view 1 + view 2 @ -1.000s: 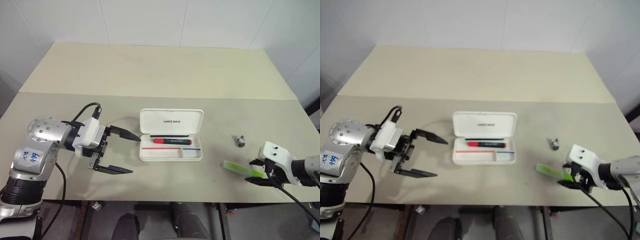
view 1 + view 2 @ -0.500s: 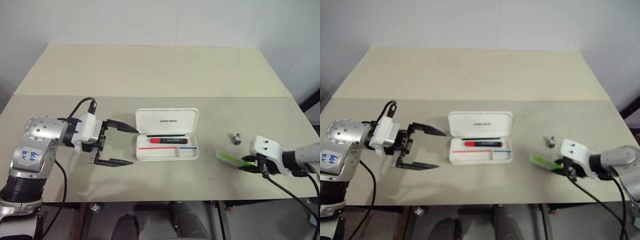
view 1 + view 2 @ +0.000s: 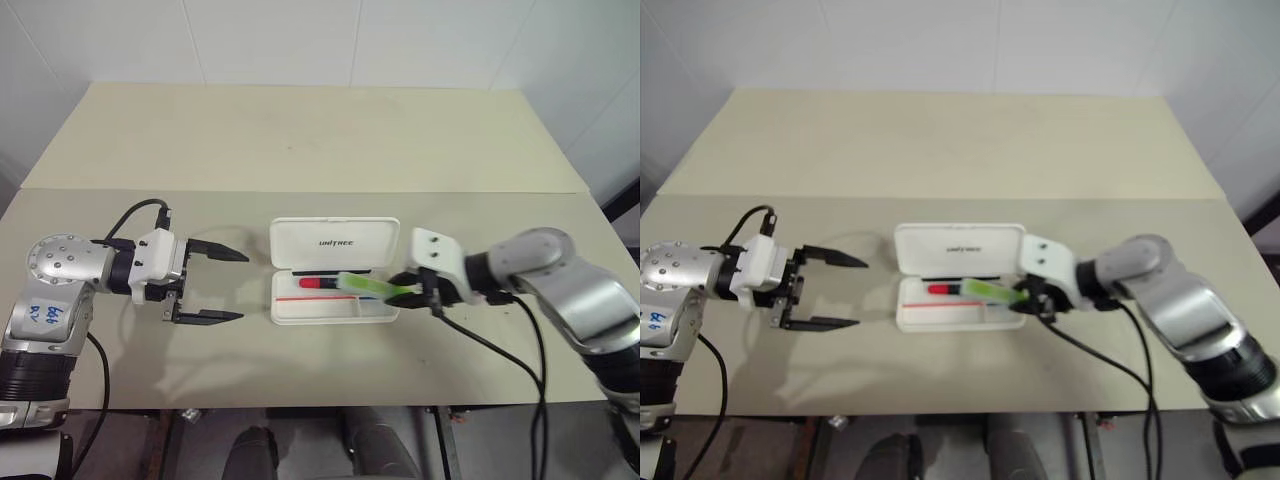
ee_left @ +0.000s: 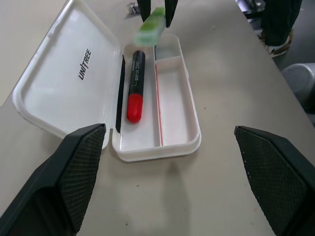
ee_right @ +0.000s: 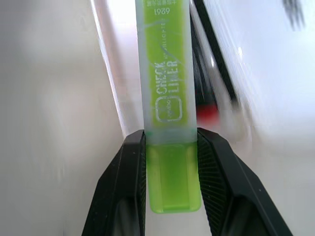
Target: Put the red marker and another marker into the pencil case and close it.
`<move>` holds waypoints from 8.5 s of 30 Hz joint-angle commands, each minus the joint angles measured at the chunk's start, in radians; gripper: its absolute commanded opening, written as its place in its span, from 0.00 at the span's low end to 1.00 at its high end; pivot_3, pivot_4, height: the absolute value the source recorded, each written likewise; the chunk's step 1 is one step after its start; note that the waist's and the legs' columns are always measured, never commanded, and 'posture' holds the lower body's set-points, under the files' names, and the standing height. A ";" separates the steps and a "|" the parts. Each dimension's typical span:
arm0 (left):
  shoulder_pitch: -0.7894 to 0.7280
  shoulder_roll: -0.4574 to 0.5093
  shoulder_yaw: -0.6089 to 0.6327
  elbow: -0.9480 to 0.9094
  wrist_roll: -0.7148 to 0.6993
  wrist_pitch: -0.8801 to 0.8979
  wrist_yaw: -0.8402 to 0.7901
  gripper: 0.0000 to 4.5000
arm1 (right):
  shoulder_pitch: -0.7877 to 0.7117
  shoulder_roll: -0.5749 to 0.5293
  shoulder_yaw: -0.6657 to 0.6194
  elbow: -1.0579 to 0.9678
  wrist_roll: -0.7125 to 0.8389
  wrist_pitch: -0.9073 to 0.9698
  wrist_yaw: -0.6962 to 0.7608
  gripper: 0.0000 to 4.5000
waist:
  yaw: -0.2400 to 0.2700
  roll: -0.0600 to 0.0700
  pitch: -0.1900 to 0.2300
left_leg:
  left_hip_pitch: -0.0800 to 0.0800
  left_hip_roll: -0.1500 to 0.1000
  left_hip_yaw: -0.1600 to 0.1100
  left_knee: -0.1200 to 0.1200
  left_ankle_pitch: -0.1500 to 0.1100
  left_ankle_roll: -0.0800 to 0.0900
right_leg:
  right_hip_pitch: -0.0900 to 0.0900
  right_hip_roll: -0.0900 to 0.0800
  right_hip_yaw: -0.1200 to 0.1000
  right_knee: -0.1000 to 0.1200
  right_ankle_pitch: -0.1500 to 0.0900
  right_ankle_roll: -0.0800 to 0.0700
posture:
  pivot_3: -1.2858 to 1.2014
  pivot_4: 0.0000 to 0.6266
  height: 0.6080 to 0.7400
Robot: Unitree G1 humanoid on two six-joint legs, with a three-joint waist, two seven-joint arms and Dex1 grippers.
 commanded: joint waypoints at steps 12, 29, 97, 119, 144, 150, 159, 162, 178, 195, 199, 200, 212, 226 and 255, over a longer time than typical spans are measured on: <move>0.148 0.054 0.122 -0.110 -0.012 0.013 0.085 1.00 | -0.174 0.193 0.206 0.072 -0.085 -0.035 0.017 0.24 | 0.004 0.000 0.000 | 0.000 0.000 0.001 0.001 0.000 0.000 | 0.000 -0.001 -0.001 0.000 0.000 -0.001 | 0.52 0.24 1.00; 0.178 0.059 0.142 -0.168 -0.019 0.047 0.130 1.00 | -0.192 0.251 0.272 0.163 -0.161 -0.089 0.048 0.24 | 0.000 0.000 0.000 | 0.000 0.000 0.001 0.001 0.000 0.000 | 0.000 -0.001 -0.001 0.000 0.000 -0.001 | 0.52 0.24 1.00; -0.090 -0.110 -0.091 -0.111 -0.006 0.054 0.085 1.00 | 0.156 0.034 -0.418 0.186 0.016 0.569 -0.545 0.99 | -0.008 -0.001 -0.001 | 0.000 -0.001 0.000 0.001 -0.001 0.001 | 0.002 0.000 0.003 -0.003 0.001 0.003 | 0.52 0.24 1.00; -0.115 -0.146 -0.050 -0.161 -0.117 0.209 0.162 1.00 | 0.206 -0.142 -0.275 0.283 0.024 0.179 -0.312 0.12 | 0.007 -0.002 -0.001 | 0.000 -0.004 0.000 0.003 0.000 0.002 | 0.006 -0.002 0.005 -0.008 0.003 0.003 | 0.52 0.24 1.00; 0.012 -0.055 -0.008 -0.106 -0.044 0.160 0.115 1.00 | 0.011 -0.103 -0.001 0.013 0.030 0.048 0.007 0.12 | 0.007 0.000 0.000 | 0.000 -0.001 0.001 0.001 -0.003 0.005 | 0.002 -0.001 0.002 -0.005 0.001 0.002 | 0.52 0.24 1.00; 0.024 -0.052 -0.004 -0.127 -0.048 0.167 0.130 1.00 | -0.011 -0.060 0.067 0.014 0.001 0.024 0.021 0.12 | 0.005 0.000 0.000 | 0.000 -0.001 0.001 0.001 -0.003 0.005 | 0.002 -0.001 0.001 -0.003 0.001 0.002 | 0.52 0.24 1.00; 0.036 -0.051 0.003 -0.150 -0.051 0.180 0.146 1.00 | -0.046 -0.022 0.126 0.080 -0.073 -0.045 0.045 0.12 | 0.005 0.000 0.000 | 0.000 -0.001 0.001 0.002 -0.003 0.005 | 0.002 -0.001 0.001 -0.002 0.001 0.001 | 0.52 0.24 1.00; 0.037 -0.051 0.005 -0.153 -0.051 0.183 0.148 1.00 | -0.051 -0.011 0.124 0.088 -0.084 -0.051 0.050 0.12 | 0.004 0.000 0.000 | 0.000 -0.001 0.001 0.002 -0.003 0.005 | 0.002 -0.001 0.001 -0.002 0.001 0.001 | 0.52 0.24 1.00; 0.035 -0.052 0.005 -0.152 -0.048 0.180 0.158 1.00 | -0.073 -0.015 0.061 0.102 -0.086 -0.101 0.103 0.99 | 0.005 0.000 0.000 | 0.000 -0.001 0.001 0.002 -0.003 0.005 | 0.002 -0.001 0.001 -0.002 0.000 0.001 | 0.52 0.24 1.00; -0.056 -0.045 0.025 -0.041 -0.068 0.187 0.120 0.92 | 0.255 0.039 -0.533 0.039 0.444 -0.278 0.209 1.00 | 0.006 0.000 0.000 | 0.001 -0.001 0.000 0.004 -0.003 0.005 | 0.003 -0.001 0.001 -0.001 0.001 0.003 | 0.52 0.24 1.00; -0.088 -0.063 0.052 -0.011 -0.093 0.208 0.138 0.66 | 0.261 0.043 -0.586 0.068 0.448 -0.278 0.142 1.00 | 0.004 0.000 0.000 | 0.001 -0.001 0.000 0.003 -0.003 0.005 | 0.003 0.000 0.001 -0.001 0.001 0.002 | 0.52 0.24 1.00; -0.096 -0.069 0.055 -0.006 -0.097 0.211 0.141 0.58 | 0.263 0.042 -0.598 0.076 0.452 -0.281 0.133 1.00 | 0.004 0.000 0.000 | 0.001 -0.001 0.000 0.003 -0.003 0.005 | 0.003 0.000 0.001 -0.001 0.001 0.002 | 0.52 0.24 1.00; -0.186 -0.111 0.072 0.120 -0.080 0.208 0.193 0.01 | 0.264 0.049 -0.571 0.111 0.441 -0.289 0.059 1.00 | 0.008 0.000 0.000 | 0.001 -0.001 0.000 0.003 -0.003 0.005 | 0.003 0.000 0.001 -0.001 0.001 0.002 | 0.52 0.24 1.00; -0.390 -0.286 -0.086 0.556 0.222 -0.068 0.382 0.01 | 0.248 0.084 -0.539 0.143 0.392 -0.362 0.028 1.00 | 0.009 0.000 0.000 | 0.000 -0.002 0.000 0.003 -0.003 0.005 | 0.003 0.000 0.001 -0.001 0.002 0.003 | 0.52 0.24 1.00; -0.204 -0.290 -0.188 0.196 0.161 0.012 0.092 0.01 | 0.321 0.111 -0.540 0.085 0.413 -0.370 -0.046 1.00 | 0.010 0.000 0.000 | 0.000 -0.002 0.000 0.004 -0.003 0.005 | 0.003 0.000 0.002 0.000 0.002 0.004 | 0.52 0.24 1.00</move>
